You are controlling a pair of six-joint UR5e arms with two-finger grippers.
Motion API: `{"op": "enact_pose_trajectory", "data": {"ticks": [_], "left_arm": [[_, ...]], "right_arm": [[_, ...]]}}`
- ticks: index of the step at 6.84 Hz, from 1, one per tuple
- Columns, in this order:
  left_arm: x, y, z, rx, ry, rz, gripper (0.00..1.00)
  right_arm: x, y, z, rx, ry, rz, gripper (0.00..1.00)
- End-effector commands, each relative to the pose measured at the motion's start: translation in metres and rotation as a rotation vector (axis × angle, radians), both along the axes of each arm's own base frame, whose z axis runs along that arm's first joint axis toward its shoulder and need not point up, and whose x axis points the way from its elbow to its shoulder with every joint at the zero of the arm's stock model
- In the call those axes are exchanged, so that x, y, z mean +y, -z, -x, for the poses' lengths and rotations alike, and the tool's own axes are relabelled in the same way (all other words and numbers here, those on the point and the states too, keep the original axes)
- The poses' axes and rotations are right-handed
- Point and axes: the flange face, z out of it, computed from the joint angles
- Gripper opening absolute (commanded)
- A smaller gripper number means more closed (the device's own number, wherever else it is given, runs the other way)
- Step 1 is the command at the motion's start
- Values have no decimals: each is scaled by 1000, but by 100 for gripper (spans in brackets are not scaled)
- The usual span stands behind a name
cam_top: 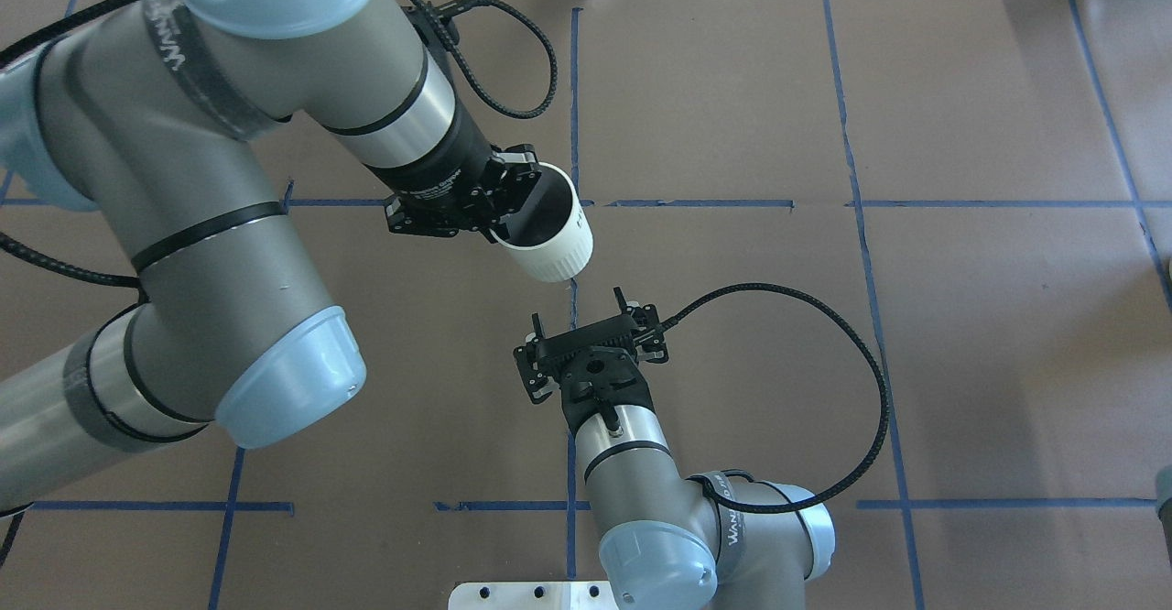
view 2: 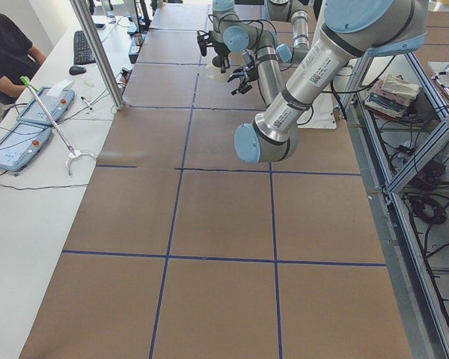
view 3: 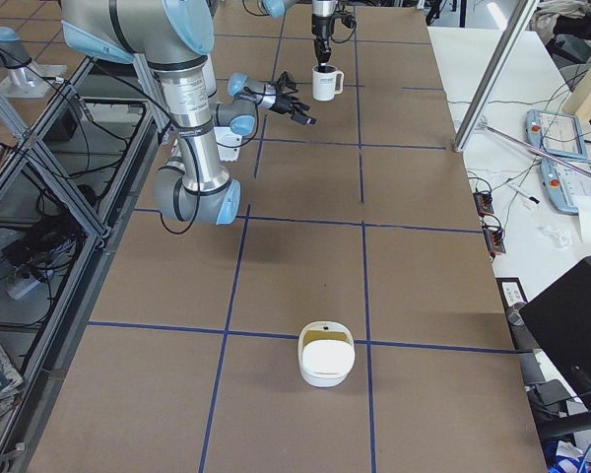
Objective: Left arm hands cup to right arm to dump lemon
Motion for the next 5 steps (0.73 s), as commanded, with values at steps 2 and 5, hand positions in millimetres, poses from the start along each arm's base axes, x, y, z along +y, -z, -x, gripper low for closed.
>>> {"op": "enact_pose_trajectory", "data": {"ticks": [2,5], "left_arm": [[13,-87,38,-75,-63,-87,0],[16,-236,128,-168,-145,-271,0]], "right_arm": [[4,-36,-69,0,-1,2,100],[0,-57,-95,13,56,37,100]]}}
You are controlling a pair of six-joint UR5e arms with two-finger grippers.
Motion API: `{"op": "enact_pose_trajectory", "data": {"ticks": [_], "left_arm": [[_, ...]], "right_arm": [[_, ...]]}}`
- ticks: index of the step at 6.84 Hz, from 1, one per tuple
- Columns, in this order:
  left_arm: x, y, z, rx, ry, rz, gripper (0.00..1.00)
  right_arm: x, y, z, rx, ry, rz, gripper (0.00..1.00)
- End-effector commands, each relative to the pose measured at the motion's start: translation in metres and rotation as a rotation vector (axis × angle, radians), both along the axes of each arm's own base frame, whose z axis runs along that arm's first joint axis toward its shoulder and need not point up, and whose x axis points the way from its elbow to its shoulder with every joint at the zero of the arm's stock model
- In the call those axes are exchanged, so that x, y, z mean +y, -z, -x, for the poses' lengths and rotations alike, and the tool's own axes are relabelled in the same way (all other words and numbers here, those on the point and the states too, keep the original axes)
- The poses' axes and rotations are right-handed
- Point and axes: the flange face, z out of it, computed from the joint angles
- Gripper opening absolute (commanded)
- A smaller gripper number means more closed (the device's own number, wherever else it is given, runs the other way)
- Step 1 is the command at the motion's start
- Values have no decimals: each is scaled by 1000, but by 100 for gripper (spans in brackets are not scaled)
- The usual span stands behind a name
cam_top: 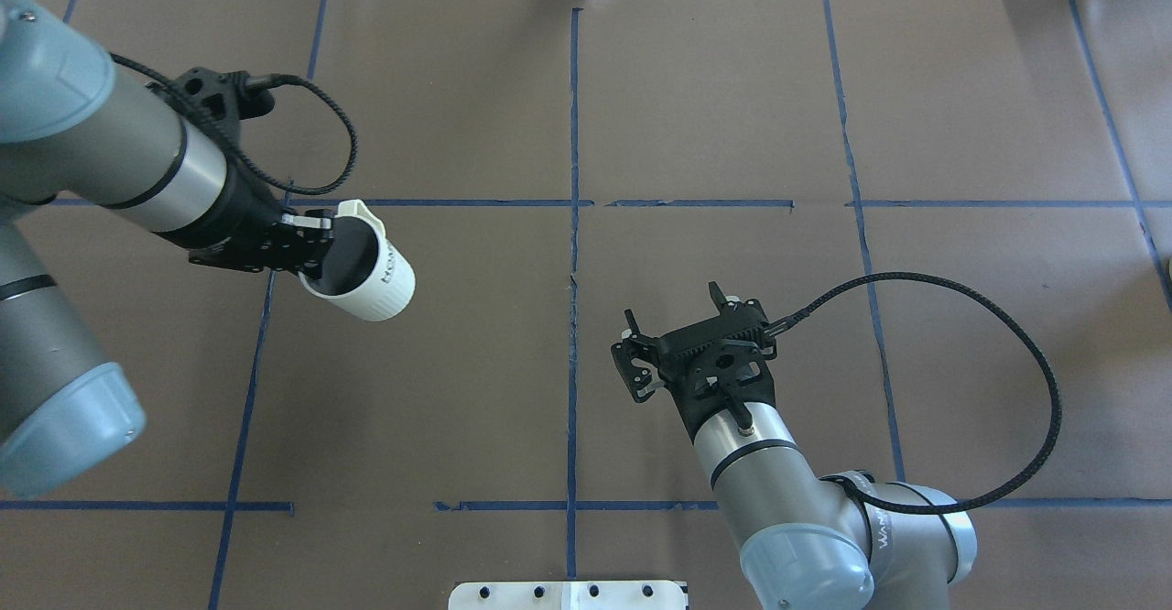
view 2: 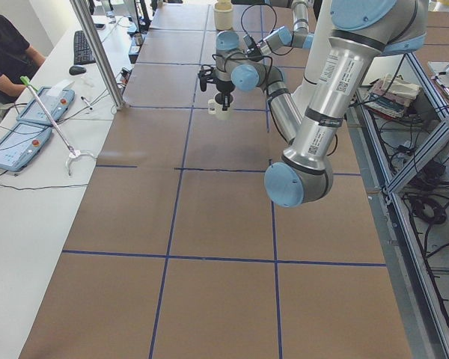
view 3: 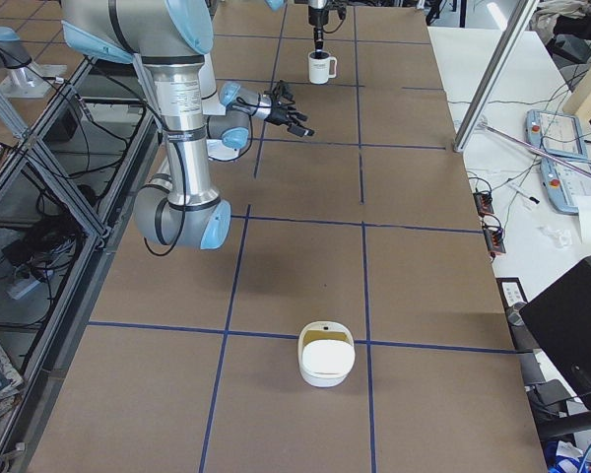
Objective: Left arm hands cup to right arm to dump lemon
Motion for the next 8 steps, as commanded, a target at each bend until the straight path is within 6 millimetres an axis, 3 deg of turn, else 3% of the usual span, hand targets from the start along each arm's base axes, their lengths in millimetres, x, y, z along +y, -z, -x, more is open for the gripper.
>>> {"op": "enact_pose_trajectory", "data": {"ticks": [1,3,5,8], "left_arm": [[-3,-100,73,-98,-72,-120,0],[-13,-164,127,-192,-128,-155,0],[-31,-231,166,-153,-211,-127,0],[-38,-274,159,-160,-169,-16,0]], "right_arm": [[-17,-13,-14,7,55,47,100],[-56,-28,-58,-6,144,139,100],[-98,-36,-100,-28,217,232,100],[-149,-77,-202,-80,364,439,100]]}}
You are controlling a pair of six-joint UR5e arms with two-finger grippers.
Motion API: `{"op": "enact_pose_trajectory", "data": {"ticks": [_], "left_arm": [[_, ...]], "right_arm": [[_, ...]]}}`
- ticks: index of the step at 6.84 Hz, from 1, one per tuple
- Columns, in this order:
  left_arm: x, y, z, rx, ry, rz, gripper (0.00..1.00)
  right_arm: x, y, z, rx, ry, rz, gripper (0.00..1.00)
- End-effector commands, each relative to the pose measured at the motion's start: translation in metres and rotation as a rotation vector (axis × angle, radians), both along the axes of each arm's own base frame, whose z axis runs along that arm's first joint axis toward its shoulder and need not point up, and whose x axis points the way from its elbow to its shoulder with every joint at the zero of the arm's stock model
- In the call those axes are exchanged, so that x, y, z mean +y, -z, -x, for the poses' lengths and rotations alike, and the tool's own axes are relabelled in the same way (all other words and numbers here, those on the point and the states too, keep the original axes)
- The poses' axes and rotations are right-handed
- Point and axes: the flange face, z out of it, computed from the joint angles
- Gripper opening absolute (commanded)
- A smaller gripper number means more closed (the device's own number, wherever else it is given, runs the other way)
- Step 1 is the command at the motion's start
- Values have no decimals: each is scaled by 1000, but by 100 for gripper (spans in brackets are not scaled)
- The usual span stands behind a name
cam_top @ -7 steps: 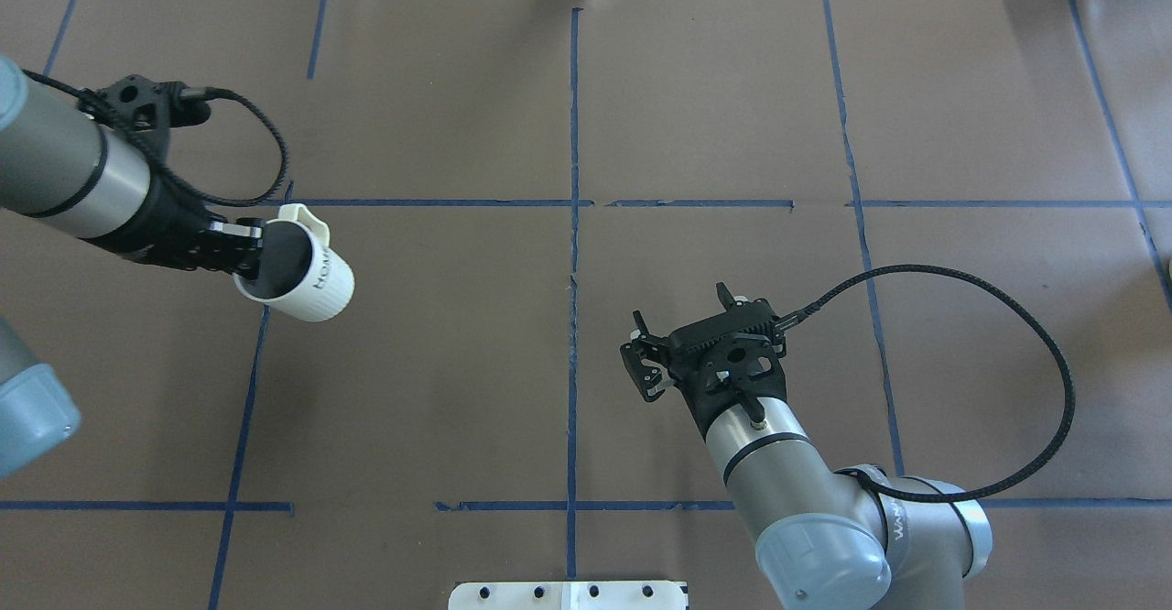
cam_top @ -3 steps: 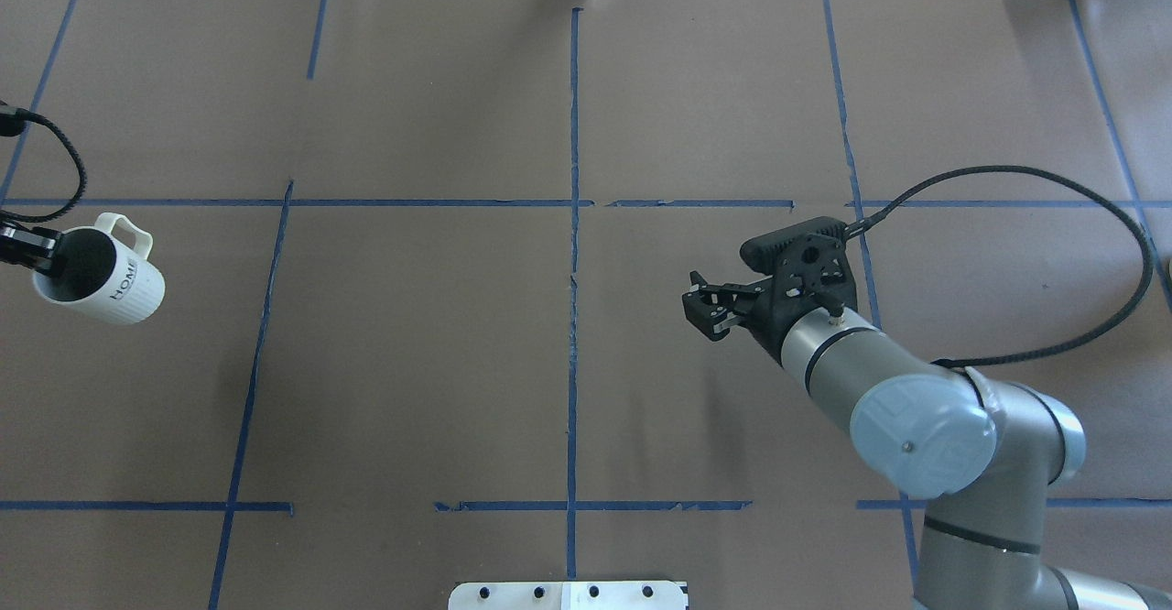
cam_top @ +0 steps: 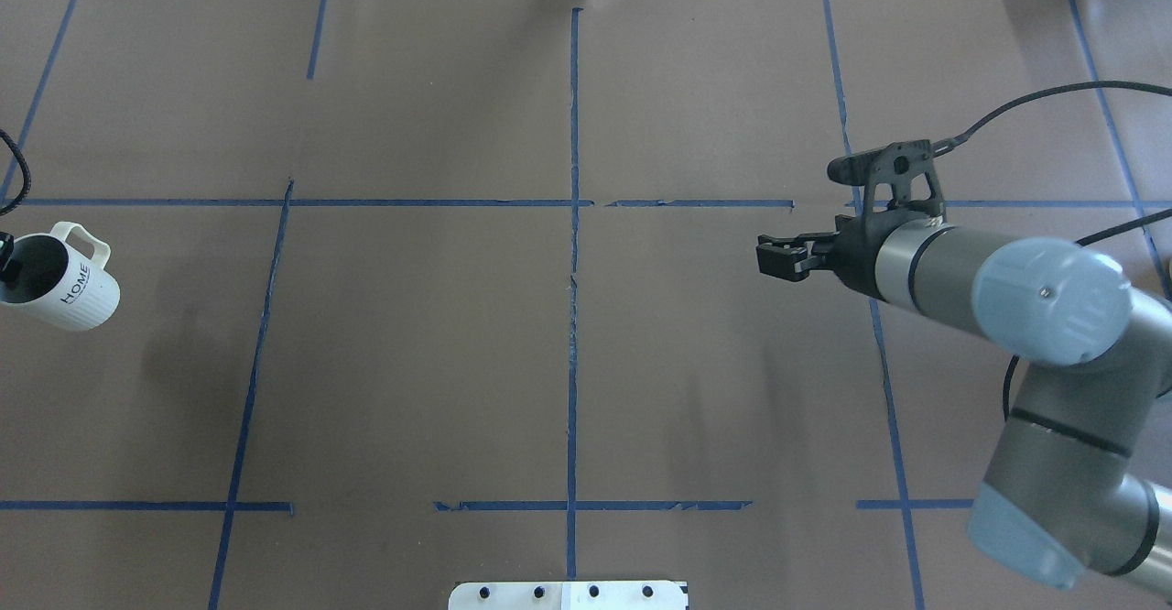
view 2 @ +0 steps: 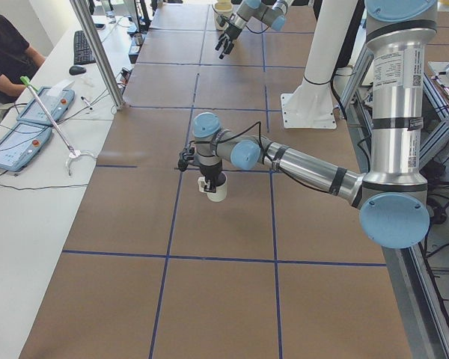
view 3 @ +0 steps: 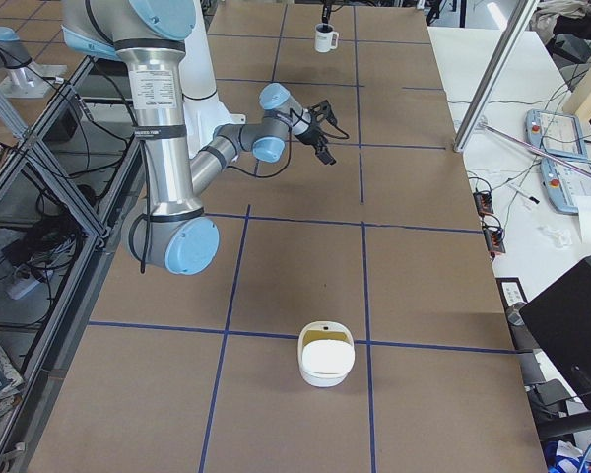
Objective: Left arm hands cup to right arm to dump lemon
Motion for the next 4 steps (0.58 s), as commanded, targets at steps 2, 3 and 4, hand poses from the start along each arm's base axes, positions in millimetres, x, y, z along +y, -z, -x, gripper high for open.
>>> {"op": "enact_pose_trajectory", "data": {"ticks": [2,3,4], "left_arm": [[-9,-55,-7,-3,63,83,0],[-7,-53,-10,48,55,106,2],[-5,-52,-13,88,37,132,4]], "right_arm": [[-36,-26,-86,-80,104,180,100],[-37,-24,-90,-89,110,184,100],[-36,-21,-92,-95,111,179,100]]}}
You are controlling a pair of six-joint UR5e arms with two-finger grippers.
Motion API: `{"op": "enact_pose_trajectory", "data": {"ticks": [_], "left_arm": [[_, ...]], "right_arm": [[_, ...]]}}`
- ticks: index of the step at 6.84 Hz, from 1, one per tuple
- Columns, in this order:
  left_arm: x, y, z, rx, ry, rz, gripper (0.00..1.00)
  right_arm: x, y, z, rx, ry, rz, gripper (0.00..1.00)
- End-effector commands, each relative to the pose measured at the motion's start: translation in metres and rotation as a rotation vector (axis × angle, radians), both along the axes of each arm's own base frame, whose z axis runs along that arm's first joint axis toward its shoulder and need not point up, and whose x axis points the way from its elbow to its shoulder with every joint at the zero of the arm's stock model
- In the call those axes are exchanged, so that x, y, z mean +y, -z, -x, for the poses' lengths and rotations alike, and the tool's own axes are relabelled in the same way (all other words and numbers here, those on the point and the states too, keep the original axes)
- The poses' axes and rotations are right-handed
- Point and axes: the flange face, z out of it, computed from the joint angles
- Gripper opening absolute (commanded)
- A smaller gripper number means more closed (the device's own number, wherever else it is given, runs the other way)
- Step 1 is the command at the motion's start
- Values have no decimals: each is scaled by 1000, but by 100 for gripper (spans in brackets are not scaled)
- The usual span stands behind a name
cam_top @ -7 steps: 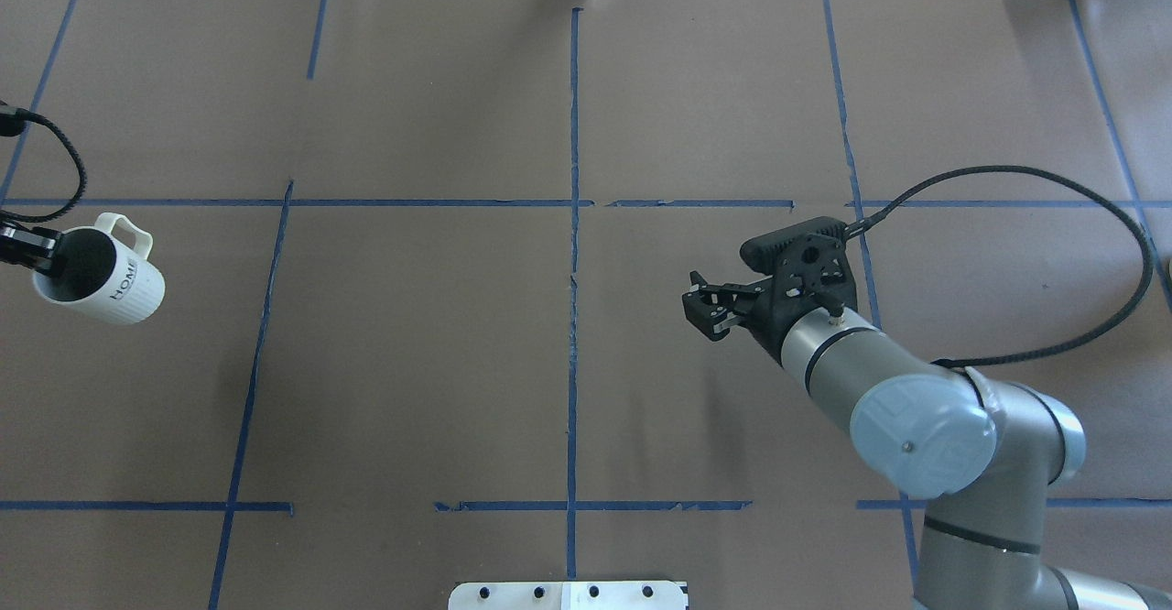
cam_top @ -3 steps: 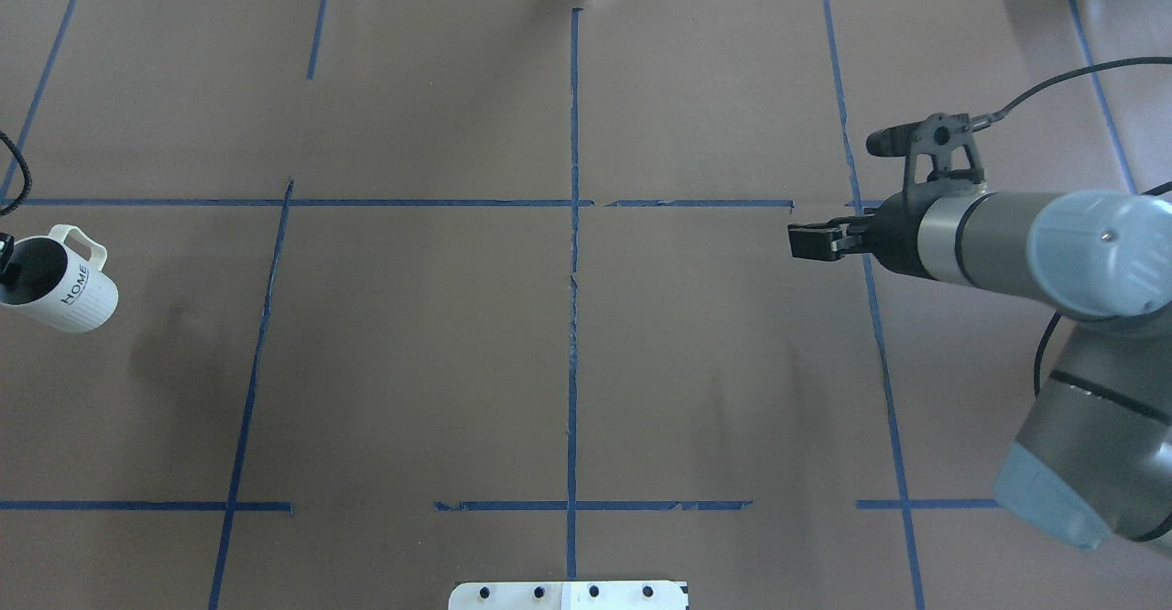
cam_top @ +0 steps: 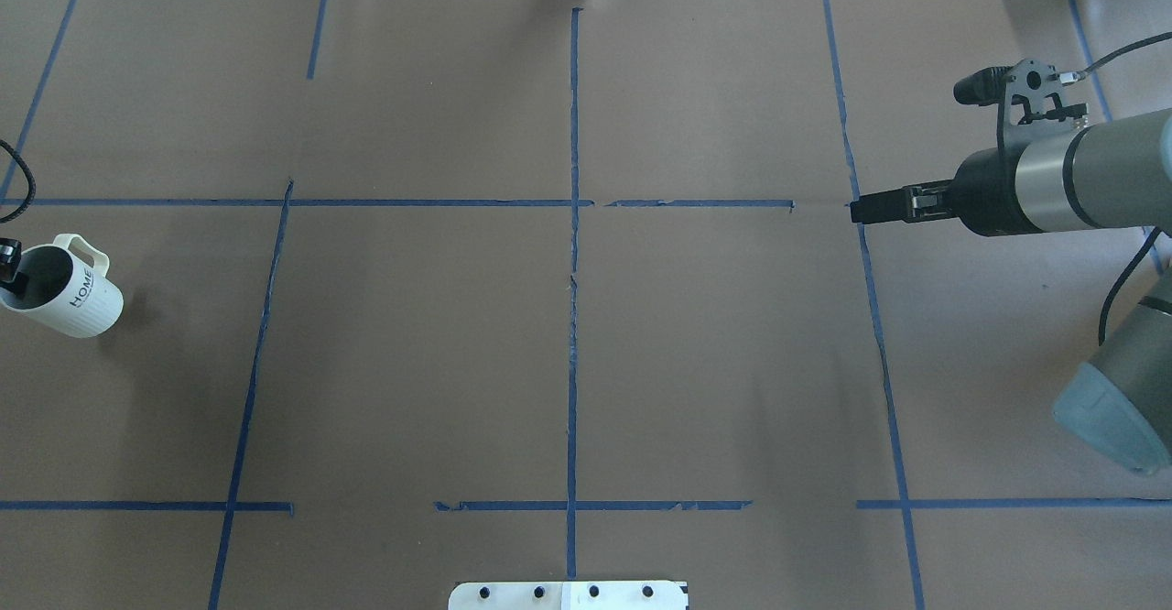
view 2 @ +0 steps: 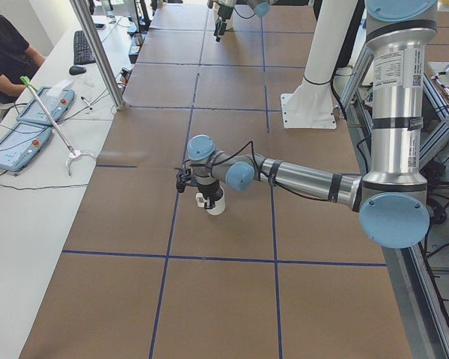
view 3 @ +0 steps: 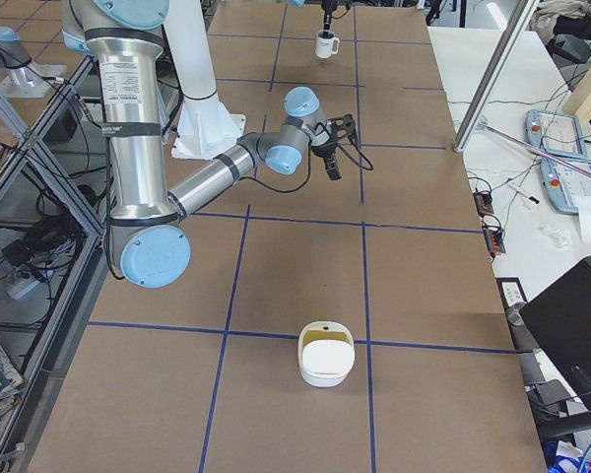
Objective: Left arm hands cup to right arm to dump lemon
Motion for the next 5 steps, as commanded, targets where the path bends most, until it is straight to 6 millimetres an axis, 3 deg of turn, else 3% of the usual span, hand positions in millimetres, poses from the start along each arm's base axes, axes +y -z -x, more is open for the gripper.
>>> {"op": "enact_pose_trajectory", "data": {"ticks": [1,4,5], "left_arm": [[1,1,-4,60,-17,-2,4],[-2,-15,-8,68,-22,-39,8],[-2,-16,-9,67,-24,-37,25]], "right_arm": [[-2,3,-9,-16,5,6,100],[-2,3,-11,-18,2,4,100],[-2,3,-11,-18,2,4,100]]}}
